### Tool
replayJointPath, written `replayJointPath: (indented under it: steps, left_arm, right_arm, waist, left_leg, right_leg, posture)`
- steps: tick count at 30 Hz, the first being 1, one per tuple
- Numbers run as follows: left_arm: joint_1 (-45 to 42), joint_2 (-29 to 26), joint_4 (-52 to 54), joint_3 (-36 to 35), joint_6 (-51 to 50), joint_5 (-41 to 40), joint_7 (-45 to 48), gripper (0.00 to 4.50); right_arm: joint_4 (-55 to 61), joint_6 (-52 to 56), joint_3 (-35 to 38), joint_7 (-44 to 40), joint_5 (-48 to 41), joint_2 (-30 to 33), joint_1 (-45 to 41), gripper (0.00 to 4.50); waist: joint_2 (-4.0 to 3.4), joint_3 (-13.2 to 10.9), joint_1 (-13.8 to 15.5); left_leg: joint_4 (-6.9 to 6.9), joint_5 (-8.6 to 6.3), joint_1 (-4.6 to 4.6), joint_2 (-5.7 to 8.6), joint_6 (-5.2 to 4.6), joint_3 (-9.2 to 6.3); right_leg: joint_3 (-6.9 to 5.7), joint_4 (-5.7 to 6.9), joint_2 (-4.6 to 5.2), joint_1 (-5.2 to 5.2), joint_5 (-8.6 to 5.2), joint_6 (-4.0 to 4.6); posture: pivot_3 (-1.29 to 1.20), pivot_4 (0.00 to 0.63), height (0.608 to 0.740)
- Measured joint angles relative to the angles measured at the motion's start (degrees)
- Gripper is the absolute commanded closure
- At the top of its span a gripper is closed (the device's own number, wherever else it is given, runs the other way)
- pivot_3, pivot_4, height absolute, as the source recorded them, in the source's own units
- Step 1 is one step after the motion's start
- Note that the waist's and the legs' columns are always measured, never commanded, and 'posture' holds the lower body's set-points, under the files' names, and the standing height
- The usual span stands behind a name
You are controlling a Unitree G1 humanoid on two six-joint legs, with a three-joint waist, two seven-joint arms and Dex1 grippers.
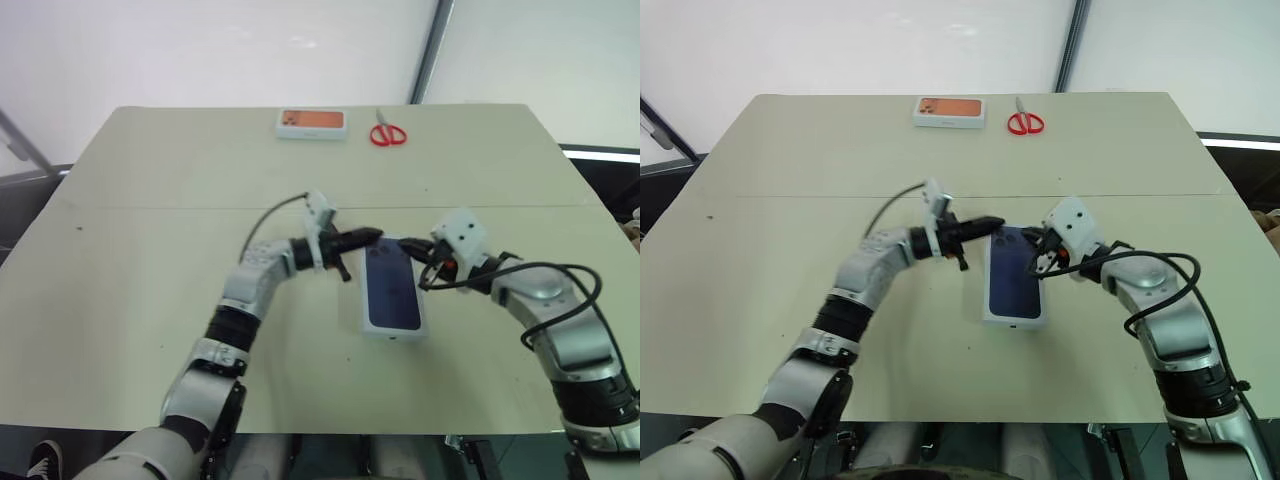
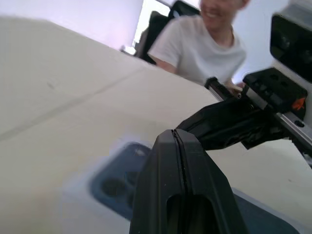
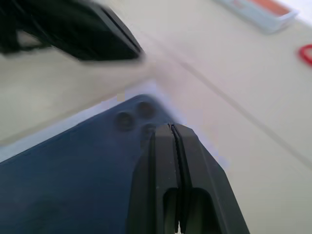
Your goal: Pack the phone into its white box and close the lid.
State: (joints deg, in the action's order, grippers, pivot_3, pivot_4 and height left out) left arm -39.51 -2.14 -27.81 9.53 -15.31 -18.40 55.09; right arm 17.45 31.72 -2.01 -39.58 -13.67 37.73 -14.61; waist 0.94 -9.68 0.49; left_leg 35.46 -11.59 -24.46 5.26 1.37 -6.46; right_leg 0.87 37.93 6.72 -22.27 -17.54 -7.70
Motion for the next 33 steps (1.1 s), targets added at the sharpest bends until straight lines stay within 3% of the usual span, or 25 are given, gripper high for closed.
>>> replayJointPath:
  steps: [6,12,13,16,22,23,28,33]
  left_arm:
    - [3.2,-2.6,-0.8,4.9,4.4,4.7,3.0,4.5]
    - [5.5,-5.3,2.1,4.2,2.2,3.6,5.6,4.5]
    - [5.6,-5.7,2.2,3.9,1.4,3.1,5.9,4.24]
    - [6.3,-6.7,3.2,3.0,-0.7,1.9,7.2,3.22]
    - [6.9,-10.0,7.7,1.4,-6.4,-0.8,7.4,0.19]
    - [6.8,-11.4,8.5,0.3,-7.4,-1.2,7.4,0.0]
    - [7.7,-21.7,13.3,-5.2,-9.2,-3.1,8.6,0.0]
    - [15.8,-29.0,18.4,-9.7,-7.5,-3.6,9.6,0.0]
  right_arm:
    - [3.1,-2.8,-3.0,-1.5,4.2,5.1,6.2,4.46]
    - [5.2,-1.2,-0.6,-3.2,2.3,6.1,9.2,4.46]
    - [5.4,-0.3,0.2,-4.0,1.2,6.2,9.7,4.49]
    - [5.8,1.8,1.8,-5.7,-1.8,6.2,10.2,3.65]
    - [3.4,2.6,3.5,-6.1,-6.4,3.3,5.2,0.49]
    - [3.0,2.3,4.6,-6.3,-7.0,3.3,4.3,0.04]
    - [2.0,-1.4,6.9,-9.3,-9.0,3.3,3.8,0.04]
    - [2.1,-9.0,8.3,-11.1,-9.1,3.1,6.7,0.04]
  waist:
    - [0.02,0.2,-0.6]
    - [0.03,0.2,-0.2]
    - [0.03,0.2,-0.2]
    - [0.03,0.2,-0.1]
    - [0.02,0.1,-0.1]
    - [0.03,0.1,-0.2]
    - [0.03,0.1,-0.3]
    - [0.0,0.0,-0.5]
  left_leg:
    - [-0.04,0.0,0.2,-0.05,0.01,-0.01]
    - [-0.18,-0.06,0.75,-0.07,-0.05,-0.12]
    - [-0.22,-0.09,0.9,-0.08,-0.08,-0.12]
    - [-0.23,-0.12,0.98,-0.09,-0.11,-0.12]
    - [-0.25,-0.12,0.89,-0.08,-0.11,-0.11]
    - [-0.29,-0.12,0.87,-0.09,-0.11,-0.11]
    - [-0.39,-0.12,0.8,-0.09,-0.11,-0.1]
    - [-0.37,-0.13,0.8,-0.07,-0.11,-0.07]
  right_leg:
    - [0.01,0.01,-0.05,0.2,-0.01,0.0]
    - [-0.09,-0.34,-0.05,0.87,-0.03,-0.02]
    - [-0.1,-0.41,-0.05,1.06,-0.03,-0.02]
    - [-0.11,-0.5,-0.04,1.18,-0.04,-0.02]
    - [-0.09,-0.5,-0.03,1.03,-0.03,-0.02]
    - [-0.09,-0.5,-0.03,1.0,-0.03,-0.02]
    - [-0.07,-0.61,-0.03,0.9,-0.04,-0.03]
    - [-0.04,-0.62,0.05,0.91,-0.03,-0.01]
  posture:
    - [0.0,0.15,0.74]
    - [0.0,0.15,0.74]
    - [0.0,0.15,0.74]
    - [0.0,0.15,0.74]
    - [0.0,0.15,0.74]
    - [0.0,0.15,0.74]
    - [0.0,0.15,0.74]
    - [0.0,0.15,0.74]
